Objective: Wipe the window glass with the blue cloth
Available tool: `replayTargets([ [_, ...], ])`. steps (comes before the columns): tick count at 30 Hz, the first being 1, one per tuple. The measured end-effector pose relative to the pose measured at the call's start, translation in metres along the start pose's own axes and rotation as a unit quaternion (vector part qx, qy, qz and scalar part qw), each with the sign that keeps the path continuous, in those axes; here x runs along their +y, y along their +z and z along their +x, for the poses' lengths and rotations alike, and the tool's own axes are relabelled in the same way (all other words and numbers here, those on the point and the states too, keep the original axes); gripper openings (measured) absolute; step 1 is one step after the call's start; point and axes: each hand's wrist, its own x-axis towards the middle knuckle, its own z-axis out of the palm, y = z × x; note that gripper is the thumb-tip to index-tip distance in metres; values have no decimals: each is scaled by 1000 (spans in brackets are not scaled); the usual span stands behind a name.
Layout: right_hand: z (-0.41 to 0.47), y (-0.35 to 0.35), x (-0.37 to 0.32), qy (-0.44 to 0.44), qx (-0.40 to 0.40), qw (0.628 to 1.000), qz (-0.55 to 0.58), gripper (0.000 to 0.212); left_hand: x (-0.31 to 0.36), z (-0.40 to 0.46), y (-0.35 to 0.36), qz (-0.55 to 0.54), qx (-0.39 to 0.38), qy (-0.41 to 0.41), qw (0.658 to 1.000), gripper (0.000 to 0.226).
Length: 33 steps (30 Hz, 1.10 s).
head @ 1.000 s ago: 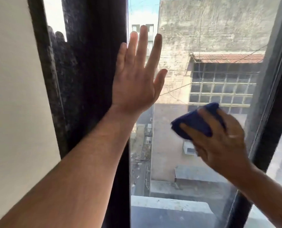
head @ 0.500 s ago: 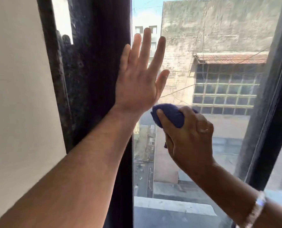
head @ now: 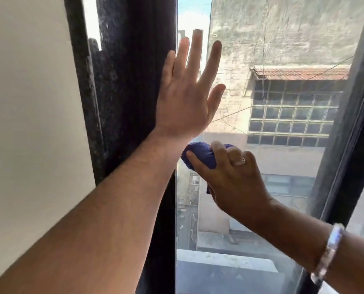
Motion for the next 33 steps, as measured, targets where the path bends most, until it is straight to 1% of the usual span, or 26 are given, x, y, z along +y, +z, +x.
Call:
replayTargets([
  [2,0,-2,10,-12,1,1000,1,83,0,-1,0,-3,2,-2,1000,61],
  [4,4,-6,17,32,3,999,10,80,0,-2,1,-2,6,-1,1000,61],
  [6,4,-9,9,53,-14,998,15,85,0,-2,0,4,3,1,1000,62],
  [8,1,-12,-1,15,-34,999,8,89,0,-1,0,4,-1,0,1000,62],
  [10,3,-14,7,-15,-33,999,11,89,0,-1,0,3,-1,-2,1000,62],
  [11,6,-15,14,-5,-26,1000,13,88,1,-2,1,6,3,-1,1000,62],
  [13,13,-17,21,46,-19,999,14,85,1,-2,4,18,11,1,1000,62],
  [14,13,-17,18,50,-20,999,4,86,1,-2,5,20,16,-1,1000,62],
  [16,7,-12,3,-6,-37,999,-7,88,0,-1,5,6,20,-4,1000,62],
  [18,1,-11,-2,-57,-38,998,9,85,0,-1,5,-5,15,-4,1000,62],
  [19,3,-10,3,-51,-33,998,15,84,0,-1,5,-5,17,-4,1000,62],
  [22,10,-12,14,42,-28,998,39,83,0,-1,6,1,26,-2,1000,62],
  [23,8,-11,9,48,-29,998,36,86,0,-1,6,2,28,-3,1000,62],
  [25,1,-8,-6,3,-34,999,22,90,-2,0,5,-3,26,-1,1000,62],
  [27,-2,-4,-3,-52,-15,998,33,88,-2,0,5,-5,21,0,1000,63],
  [28,0,-1,8,-45,1,998,35,86,-1,-1,6,-1,23,-1,1000,63],
  [31,-13,12,36,62,67,996,24,78,1,-1,7,1,30,-4,1000,62],
  [32,-28,20,37,57,72,996,11,74,0,0,7,-1,31,-6,999,62],
  [33,-47,28,36,23,59,998,3,70,0,0,6,-5,31,-7,999,62],
])
